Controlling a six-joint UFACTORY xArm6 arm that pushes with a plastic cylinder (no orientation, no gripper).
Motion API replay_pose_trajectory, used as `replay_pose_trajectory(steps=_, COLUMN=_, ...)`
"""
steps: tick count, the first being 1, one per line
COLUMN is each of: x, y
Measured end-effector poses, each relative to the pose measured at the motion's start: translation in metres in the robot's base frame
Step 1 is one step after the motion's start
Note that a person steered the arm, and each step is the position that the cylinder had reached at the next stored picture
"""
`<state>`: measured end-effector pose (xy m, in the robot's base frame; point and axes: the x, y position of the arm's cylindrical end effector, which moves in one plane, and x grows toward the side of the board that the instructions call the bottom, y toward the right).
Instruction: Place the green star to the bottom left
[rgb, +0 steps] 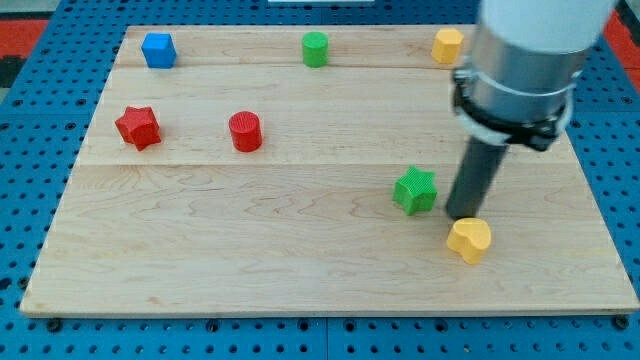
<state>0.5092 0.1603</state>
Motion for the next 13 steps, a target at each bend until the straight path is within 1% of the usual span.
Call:
replay_pose_trajectory(steps=1, x=-0.019, y=-0.022)
replay_pose_trajectory(steps=2, x=-0.020, y=-0.117)
replay_pose_trajectory(steps=3, x=-0.030, y=-0.159)
replay_pose_trajectory(steps=5, x=-0.030, y=-0.158)
replay_pose_trajectory(steps=7, x=-0.046, y=-0.157)
replay_pose_trajectory(steps=10, x=-0.050, y=-0.164)
replay_pose_trajectory(steps=11, x=-0.063, y=-0.166)
replay_pose_trajectory(steps=12, x=-0.028, y=-0.193)
replay_pose_trajectory(steps=13, x=-0.024, y=-0.269)
